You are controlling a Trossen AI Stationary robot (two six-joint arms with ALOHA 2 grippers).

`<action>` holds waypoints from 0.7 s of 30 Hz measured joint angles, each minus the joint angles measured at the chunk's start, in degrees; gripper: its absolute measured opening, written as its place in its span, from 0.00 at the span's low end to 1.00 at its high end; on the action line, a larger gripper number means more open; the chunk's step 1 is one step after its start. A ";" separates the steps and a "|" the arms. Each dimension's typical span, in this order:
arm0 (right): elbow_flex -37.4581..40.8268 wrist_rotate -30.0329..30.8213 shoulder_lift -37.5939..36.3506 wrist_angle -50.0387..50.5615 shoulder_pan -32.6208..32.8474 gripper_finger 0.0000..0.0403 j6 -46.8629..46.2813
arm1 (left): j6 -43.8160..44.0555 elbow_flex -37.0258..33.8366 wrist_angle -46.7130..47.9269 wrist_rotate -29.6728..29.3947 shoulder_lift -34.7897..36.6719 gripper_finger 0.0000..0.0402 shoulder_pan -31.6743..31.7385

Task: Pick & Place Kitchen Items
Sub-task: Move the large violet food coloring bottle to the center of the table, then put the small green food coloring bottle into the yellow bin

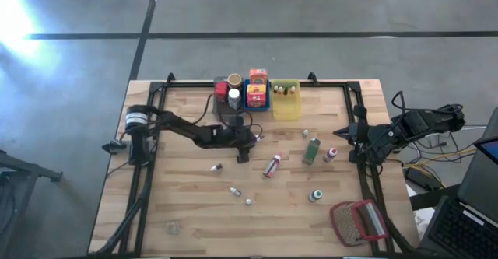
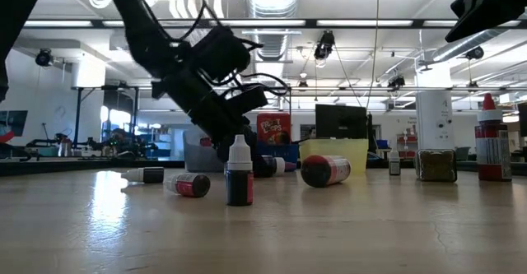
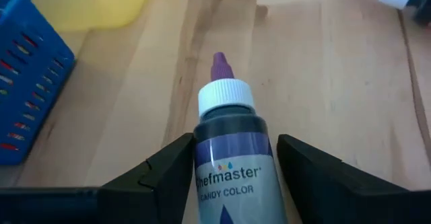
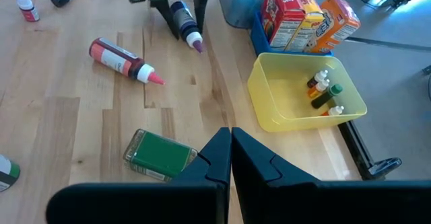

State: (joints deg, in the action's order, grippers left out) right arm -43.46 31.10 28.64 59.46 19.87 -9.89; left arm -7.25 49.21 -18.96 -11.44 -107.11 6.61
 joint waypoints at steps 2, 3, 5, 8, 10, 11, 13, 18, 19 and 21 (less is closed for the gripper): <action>0.00 0.00 0.00 0.01 0.00 0.02 0.00 | -0.32 2.65 7.54 0.09 0.97 0.56 -0.09; -0.01 0.01 0.00 -0.01 -0.01 0.02 -0.01 | -0.60 4.09 11.62 0.21 1.70 0.56 -0.11; 0.00 0.01 0.00 0.02 0.01 0.02 0.00 | -0.65 7.00 19.65 0.24 2.84 0.56 -0.11; -0.01 0.03 0.09 0.00 -0.01 0.02 -0.02 | -0.63 11.65 31.05 0.22 5.25 0.55 -0.11; -0.02 0.05 0.09 0.01 -0.04 0.02 0.00 | -0.30 14.66 37.64 0.22 6.98 0.55 -0.11; 0.00 0.06 0.19 -0.01 -0.04 0.02 -0.02 | -0.12 16.15 41.57 0.20 7.94 0.55 -0.11; -0.02 0.06 0.23 0.00 -0.04 0.02 -0.01 | 0.86 19.20 48.27 0.20 10.07 0.55 -0.15; -0.02 0.06 0.33 0.00 -0.04 0.02 0.00 | 3.99 23.05 58.19 0.08 17.56 0.55 -0.75; 0.00 0.06 0.31 -0.02 -0.04 0.02 0.00 | 4.45 22.26 57.09 0.07 19.61 0.55 -1.03; -0.02 0.04 0.33 0.01 -0.01 0.02 -0.02 | 4.95 19.06 52.56 0.05 23.95 0.55 -1.82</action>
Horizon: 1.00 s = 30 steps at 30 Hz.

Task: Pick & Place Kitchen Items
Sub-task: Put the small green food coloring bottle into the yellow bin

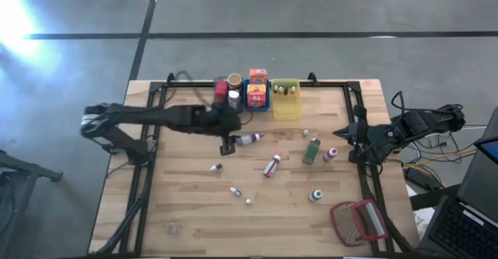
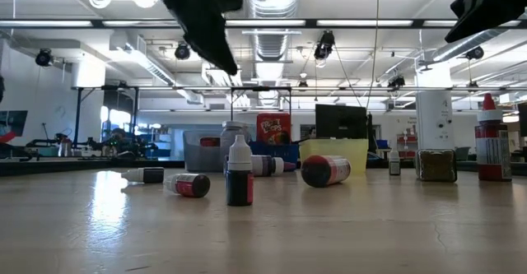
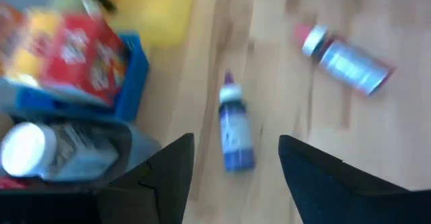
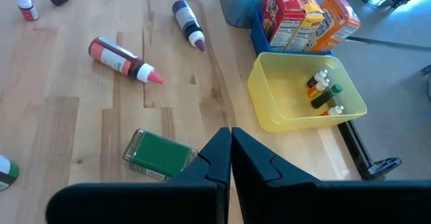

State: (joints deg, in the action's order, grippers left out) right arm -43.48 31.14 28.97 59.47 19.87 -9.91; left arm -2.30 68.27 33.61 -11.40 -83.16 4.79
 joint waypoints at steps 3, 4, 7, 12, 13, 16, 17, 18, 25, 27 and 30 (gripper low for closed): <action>0.02 0.00 0.02 -0.03 0.01 0.02 0.02 | -0.74 -6.36 -9.70 0.00 6.15 0.55 -1.26; 0.00 -0.02 0.02 -0.01 0.01 0.02 0.00 | -1.08 -8.43 -12.47 0.02 8.11 0.55 -1.64; 0.01 -0.02 0.04 -0.01 0.00 0.02 0.01 | -1.67 -12.84 -17.71 0.05 13.94 0.55 -2.08; 0.02 -0.02 0.04 -0.01 0.01 0.02 0.02 | -0.99 -16.34 -20.63 -0.02 22.09 0.55 -2.13; 0.00 -0.02 0.04 -0.01 0.01 0.02 0.02 | -0.99 -16.69 -20.71 -0.02 23.46 0.55 -2.13; 0.00 -0.02 0.04 -0.01 0.01 0.02 0.02 | -0.98 -17.71 -21.18 -0.02 27.01 0.55 -2.13; 0.02 -0.02 0.04 -0.01 0.01 0.02 0.01 | -0.86 -17.97 -21.62 -0.02 27.97 0.55 -2.13; 0.00 -0.02 0.04 0.01 0.01 0.02 0.02 | -0.64 -18.10 -21.87 -0.08 28.83 0.55 -2.13; 0.01 0.14 0.06 -0.03 -0.01 0.02 1.21 | -0.56 -18.86 -22.58 -1.03 32.19 0.55 -2.11; 0.01 0.15 0.07 -0.04 -0.01 0.02 3.15 | -0.53 -18.93 -22.09 -1.01 32.38 0.55 -2.11; 0.02 0.20 0.07 -0.12 -0.01 0.02 5.91 | -0.53 -18.93 -22.08 -1.01 32.27 0.55 -2.11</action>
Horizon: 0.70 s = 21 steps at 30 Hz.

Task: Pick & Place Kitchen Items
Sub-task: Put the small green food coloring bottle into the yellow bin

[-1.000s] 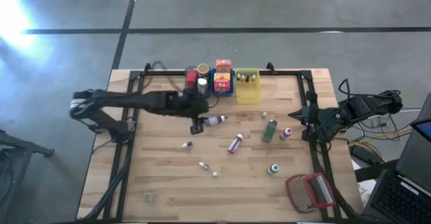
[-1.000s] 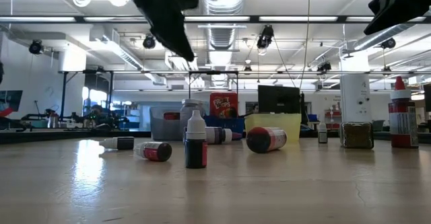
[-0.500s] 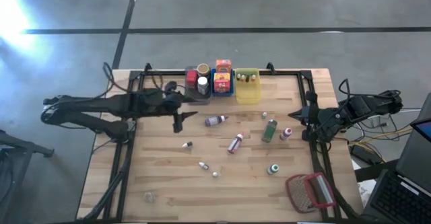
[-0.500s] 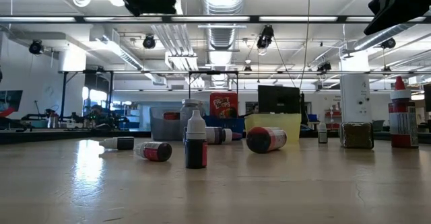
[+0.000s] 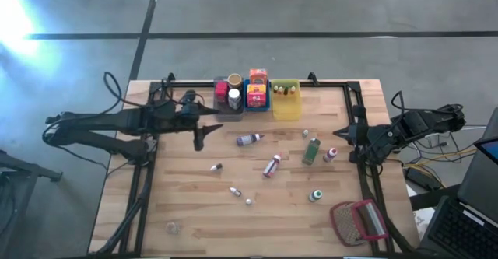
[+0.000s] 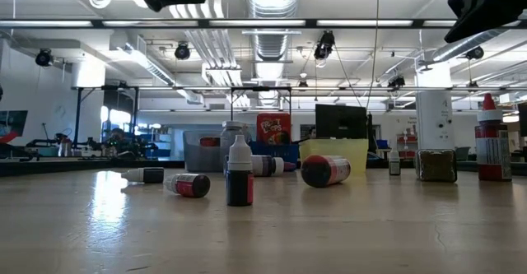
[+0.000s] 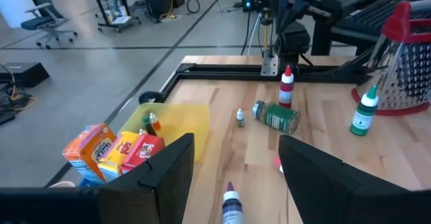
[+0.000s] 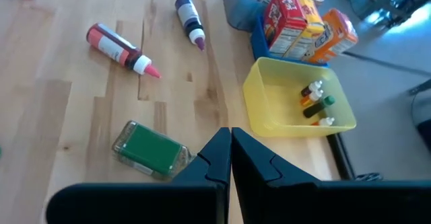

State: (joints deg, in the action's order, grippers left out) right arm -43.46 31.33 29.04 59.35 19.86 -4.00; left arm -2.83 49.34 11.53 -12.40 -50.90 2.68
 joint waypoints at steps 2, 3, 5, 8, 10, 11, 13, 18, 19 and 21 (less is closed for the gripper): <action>0.00 0.00 0.09 0.00 -0.02 0.02 1.61 | 0.00 0.00 0.04 0.00 -0.33 0.55 0.00; -0.02 0.00 0.10 0.00 -0.02 0.02 2.35 | 0.01 0.01 0.04 0.00 -0.51 0.55 0.00; 0.00 0.00 0.10 -0.04 -0.02 0.02 2.96 | 0.02 0.01 0.04 0.00 -0.76 0.55 0.00; -0.01 -0.02 0.36 -0.11 -0.02 0.02 0.95 | 0.02 0.02 0.06 0.02 -1.05 0.55 0.00; -0.02 -0.13 0.69 -0.15 -0.02 0.02 -3.22 | 0.07 0.02 0.06 0.04 -1.05 0.55 0.00; -0.01 -0.10 0.78 -0.19 -0.02 0.02 -4.98 | 0.09 0.02 0.04 0.02 -1.05 0.55 0.00; -0.01 0.33 0.90 -0.25 -0.05 0.02 -5.73 | 0.09 0.02 0.05 0.04 -1.05 0.55 0.00; -0.04 4.67 1.57 -0.86 -0.20 0.02 -6.82 | 0.09 0.02 0.04 0.04 -1.05 0.55 0.00; -0.06 4.79 1.55 -0.89 -0.27 0.02 -6.98 | 0.09 0.02 0.07 0.04 -1.05 0.55 0.00; -0.34 4.91 1.53 -1.11 -0.57 0.02 -6.98 | 0.09 0.02 0.05 0.07 -1.05 0.55 0.00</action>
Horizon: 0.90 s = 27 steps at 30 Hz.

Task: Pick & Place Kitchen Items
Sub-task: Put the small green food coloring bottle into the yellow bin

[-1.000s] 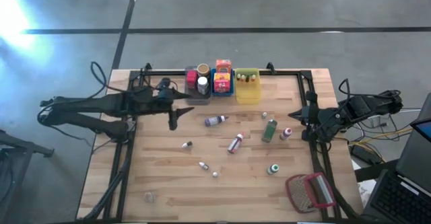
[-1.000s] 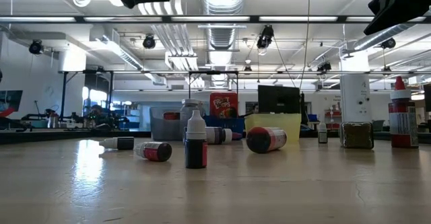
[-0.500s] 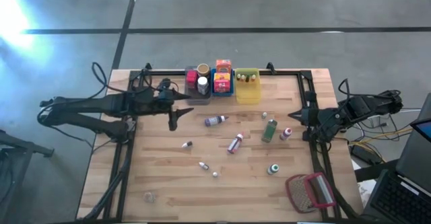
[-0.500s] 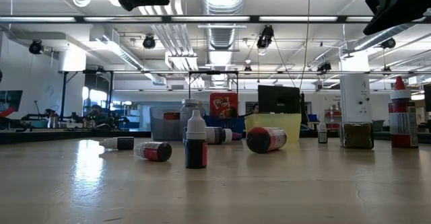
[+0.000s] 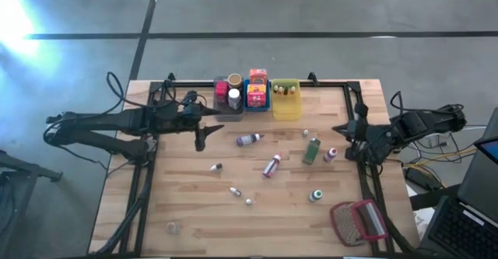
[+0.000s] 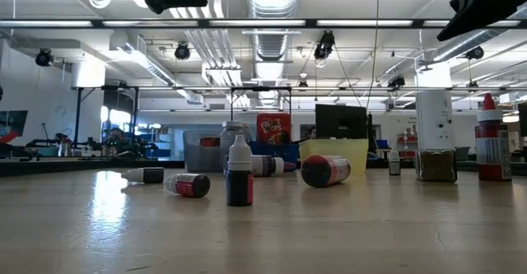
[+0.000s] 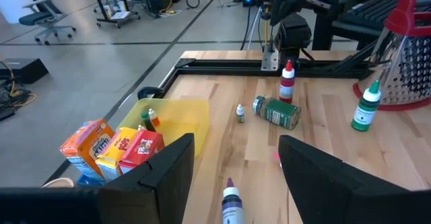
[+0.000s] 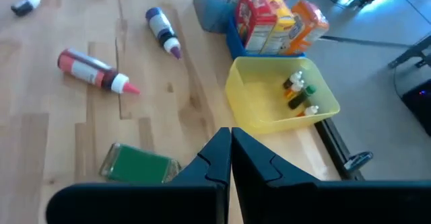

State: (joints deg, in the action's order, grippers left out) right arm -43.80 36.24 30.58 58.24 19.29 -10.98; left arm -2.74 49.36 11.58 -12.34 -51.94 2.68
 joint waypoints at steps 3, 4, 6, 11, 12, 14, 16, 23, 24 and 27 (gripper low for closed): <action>-1.56 3.96 1.09 -3.10 -0.37 0.02 0.52 | 0.00 0.00 0.02 0.00 0.00 0.55 0.00; -2.20 5.82 1.21 -4.87 -0.37 0.02 1.37 | 0.00 0.00 0.02 0.00 0.00 0.55 0.00; -3.64 9.31 1.87 -8.82 -0.62 0.02 2.81 | -0.01 0.00 0.02 0.00 0.00 0.55 0.00; -8.87 9.65 4.08 -11.49 -2.99 0.02 -2.23 | -0.02 0.00 0.02 0.00 0.00 0.55 0.00; -9.93 8.03 4.86 -10.53 -3.70 0.02 -4.18 | -0.02 0.00 0.04 0.00 0.00 0.55 0.00; -11.75 3.82 6.52 -7.90 -4.92 0.02 -7.18 | -0.02 0.00 0.02 0.01 0.00 0.55 0.00; -13.09 0.50 8.70 -5.83 -5.94 0.02 -9.52 | -0.02 0.00 0.03 0.01 0.00 0.55 0.00; -14.72 -0.04 15.05 0.75 -7.46 0.02 -11.13 | -0.02 0.00 0.04 0.01 0.00 0.55 0.00; -14.72 -0.03 15.67 0.95 -7.92 0.02 -11.89 | -0.02 0.00 0.02 0.02 0.00 0.55 0.00; -14.45 -0.66 17.34 2.15 -9.16 0.02 -15.01 | -0.02 0.00 0.04 0.02 0.00 0.55 0.00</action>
State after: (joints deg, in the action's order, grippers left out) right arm -58.25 35.58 47.91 60.39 10.13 -26.00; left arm -2.77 49.36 11.62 -12.32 -51.94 2.68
